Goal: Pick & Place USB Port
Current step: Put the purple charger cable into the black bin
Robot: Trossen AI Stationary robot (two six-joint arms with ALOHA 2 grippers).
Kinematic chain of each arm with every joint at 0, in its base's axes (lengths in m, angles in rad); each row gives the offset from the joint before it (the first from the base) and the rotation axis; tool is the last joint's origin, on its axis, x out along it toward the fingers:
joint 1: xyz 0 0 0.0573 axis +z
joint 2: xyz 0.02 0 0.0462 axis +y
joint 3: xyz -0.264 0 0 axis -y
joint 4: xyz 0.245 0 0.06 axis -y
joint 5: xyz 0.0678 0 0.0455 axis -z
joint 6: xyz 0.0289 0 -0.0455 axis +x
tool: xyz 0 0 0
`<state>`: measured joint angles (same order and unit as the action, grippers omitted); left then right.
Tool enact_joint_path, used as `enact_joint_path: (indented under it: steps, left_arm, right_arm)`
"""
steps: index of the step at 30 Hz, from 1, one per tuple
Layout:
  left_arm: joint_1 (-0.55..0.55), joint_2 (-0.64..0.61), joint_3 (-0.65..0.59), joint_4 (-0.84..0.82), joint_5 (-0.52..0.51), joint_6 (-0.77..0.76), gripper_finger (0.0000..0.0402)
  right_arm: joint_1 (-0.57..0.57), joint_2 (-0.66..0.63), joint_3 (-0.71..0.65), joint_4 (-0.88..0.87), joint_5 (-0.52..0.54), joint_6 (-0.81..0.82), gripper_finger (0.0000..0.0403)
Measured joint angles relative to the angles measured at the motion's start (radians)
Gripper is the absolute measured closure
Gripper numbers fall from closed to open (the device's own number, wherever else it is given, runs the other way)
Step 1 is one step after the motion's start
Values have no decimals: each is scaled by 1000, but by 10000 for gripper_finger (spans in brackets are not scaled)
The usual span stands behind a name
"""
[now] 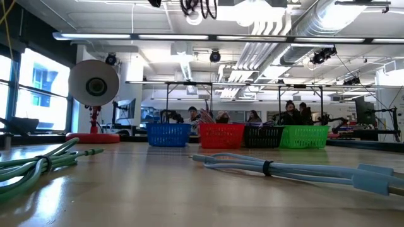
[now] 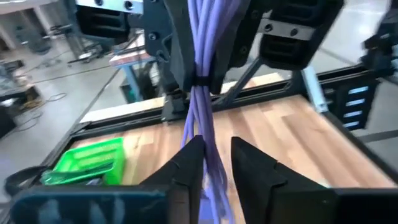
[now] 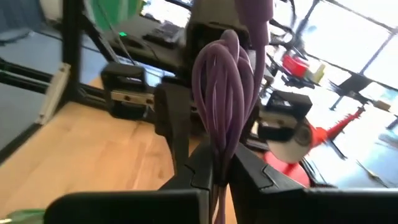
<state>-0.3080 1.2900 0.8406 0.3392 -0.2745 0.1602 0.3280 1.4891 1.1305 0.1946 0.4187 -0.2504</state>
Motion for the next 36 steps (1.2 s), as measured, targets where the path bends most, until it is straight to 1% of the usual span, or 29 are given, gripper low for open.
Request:
enact_joint_path:
  steps: [2,5,8,11,15,17,18,20,22,25,27,30,33,36]
  left_arm:
    - [0,0,0,-23,-35,-7,306]
    - [0,0,0,-52,-103,-7,276]
    - [0,0,0,-72,-165,-7,245]
    - [0,0,0,-85,-196,-7,215]
    - [0,0,0,-120,-261,17,186]
    - [0,-2,0,-142,-310,37,179]
    - [0,-4,0,-152,-327,38,178]
    - [0,-4,0,-175,-345,34,177]
    - [0,-4,0,-195,-349,23,177]
    - [0,-4,0,-211,-346,19,177]
    - [0,-4,0,-230,-346,5,177]
    - [0,-4,0,-240,-346,-16,177]
    - [0,-4,0,-250,-346,-21,177]
    - [0,-4,0,-271,-346,-38,176]
  right_arm:
    - [14,0,0,-38,69,19,386]
    - [39,0,0,-134,206,59,386]
    - [59,-8,0,-268,329,160,386]
    - [67,-28,0,-369,402,248,386]
    - [62,-69,0,-514,539,339,386]
    - [29,-107,0,-606,585,397,386]
    - [5,-129,0,-655,592,431,386]
    - [-70,-172,0,-741,564,499,386]
    - [-160,-209,0,-780,488,530,386]
    - [-315,-240,0,-789,339,511,386]
    - [-424,-242,0,-772,213,489,386]
    - [-567,-219,0,-734,23,458,386]
    - [-668,-172,0,-700,-95,436,386]
    - [-739,-106,0,-679,-191,428,386]
